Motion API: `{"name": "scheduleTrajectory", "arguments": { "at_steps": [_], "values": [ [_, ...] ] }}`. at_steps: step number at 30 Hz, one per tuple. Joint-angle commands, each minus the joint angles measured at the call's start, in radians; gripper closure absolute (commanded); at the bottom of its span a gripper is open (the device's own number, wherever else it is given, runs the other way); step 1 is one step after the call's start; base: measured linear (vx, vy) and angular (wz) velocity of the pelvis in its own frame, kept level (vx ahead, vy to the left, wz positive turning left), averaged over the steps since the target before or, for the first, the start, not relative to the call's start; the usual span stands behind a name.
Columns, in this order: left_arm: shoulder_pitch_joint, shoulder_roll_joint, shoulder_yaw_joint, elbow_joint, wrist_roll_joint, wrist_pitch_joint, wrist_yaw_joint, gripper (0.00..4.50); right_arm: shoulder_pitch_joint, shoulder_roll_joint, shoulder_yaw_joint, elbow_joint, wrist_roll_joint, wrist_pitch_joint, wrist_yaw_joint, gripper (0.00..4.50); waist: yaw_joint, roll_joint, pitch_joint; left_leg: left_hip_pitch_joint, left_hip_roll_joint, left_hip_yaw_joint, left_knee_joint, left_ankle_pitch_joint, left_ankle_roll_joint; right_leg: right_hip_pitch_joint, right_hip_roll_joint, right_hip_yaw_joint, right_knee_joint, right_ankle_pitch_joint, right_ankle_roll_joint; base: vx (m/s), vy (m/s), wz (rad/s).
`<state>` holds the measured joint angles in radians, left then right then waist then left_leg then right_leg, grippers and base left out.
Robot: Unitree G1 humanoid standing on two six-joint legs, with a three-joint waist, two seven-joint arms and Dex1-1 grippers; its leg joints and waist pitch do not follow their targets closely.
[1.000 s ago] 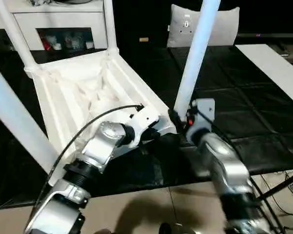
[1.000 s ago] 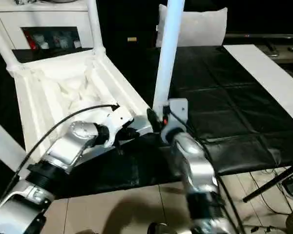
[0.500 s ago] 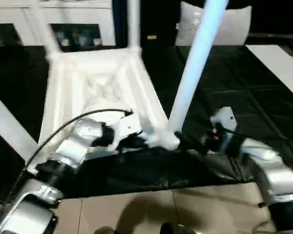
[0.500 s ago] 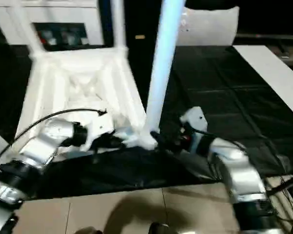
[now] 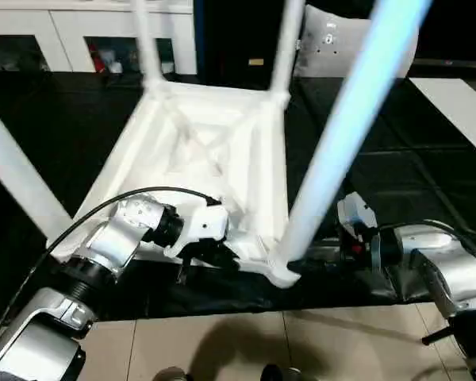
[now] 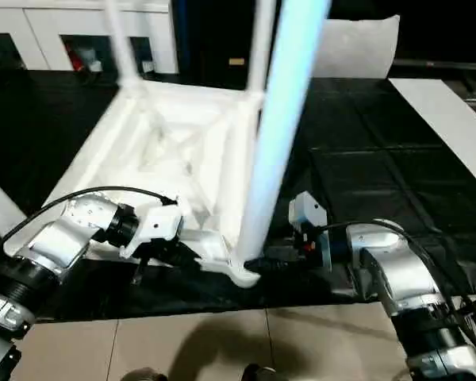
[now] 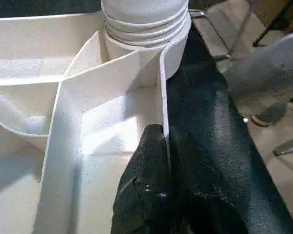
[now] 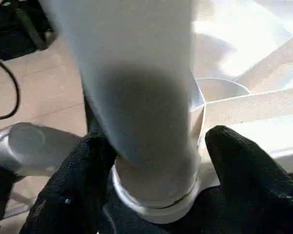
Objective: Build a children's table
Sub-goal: Rotate leg to tighten
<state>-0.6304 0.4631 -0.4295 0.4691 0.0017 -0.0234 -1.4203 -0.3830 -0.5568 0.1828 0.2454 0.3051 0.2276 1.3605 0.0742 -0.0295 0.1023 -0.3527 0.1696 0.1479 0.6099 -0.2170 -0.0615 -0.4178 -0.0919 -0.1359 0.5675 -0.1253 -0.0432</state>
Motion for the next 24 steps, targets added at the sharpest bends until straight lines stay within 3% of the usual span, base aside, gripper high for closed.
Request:
{"name": "scheduleTrajectory", "arguments": {
  "at_steps": [1,8,17,21,24],
  "values": [
    [-0.029,-0.016,-0.034,-0.008,0.008,-0.034,-0.058,4.50,-0.019,-0.011,0.010,0.000,0.015,-0.004,0.039,1.63,-0.005,-0.013,-0.085,-0.004,0.061,-0.004,-0.072,-0.077,0.112,0.071,-0.075,0.065,-0.062,-0.393,-0.152,0.000,0.000,0.00],
    [-0.042,-0.017,-0.045,0.012,0.006,-0.060,-0.078,4.50,-0.030,0.000,0.032,0.005,0.028,-0.006,0.096,2.27,0.007,-0.013,-0.086,-0.001,0.064,-0.002,-0.074,-0.076,0.097,0.069,-0.076,0.065,-0.064,-0.419,-0.134,0.000,0.000,0.00],
    [-0.045,-0.024,-0.033,0.035,0.013,-0.062,-0.059,4.50,-0.010,-0.002,0.027,-0.020,0.055,0.037,0.120,2.48,0.009,-0.010,-0.083,-0.001,0.061,-0.001,-0.075,-0.092,0.087,0.070,-0.075,0.064,-0.070,-0.445,-0.124,0.000,0.000,0.00],
    [-0.036,-0.033,-0.008,0.028,0.007,-0.008,-0.004,4.50,0.028,0.012,0.003,-0.073,0.091,0.100,0.078,2.49,0.012,-0.007,-0.083,0.001,0.062,-0.002,-0.075,-0.091,0.083,0.070,-0.075,0.064,-0.070,-0.436,-0.122,0.000,0.000,0.00],
    [-0.024,-0.067,0.030,-0.011,-0.007,0.143,0.094,4.50,0.087,0.043,-0.002,-0.154,0.114,0.164,-0.002,2.49,0.012,-0.008,-0.078,0.002,0.061,-0.002,-0.078,-0.112,0.072,0.068,-0.075,0.062,-0.076,-0.471,-0.113,0.000,0.000,0.00]
  ]
}}
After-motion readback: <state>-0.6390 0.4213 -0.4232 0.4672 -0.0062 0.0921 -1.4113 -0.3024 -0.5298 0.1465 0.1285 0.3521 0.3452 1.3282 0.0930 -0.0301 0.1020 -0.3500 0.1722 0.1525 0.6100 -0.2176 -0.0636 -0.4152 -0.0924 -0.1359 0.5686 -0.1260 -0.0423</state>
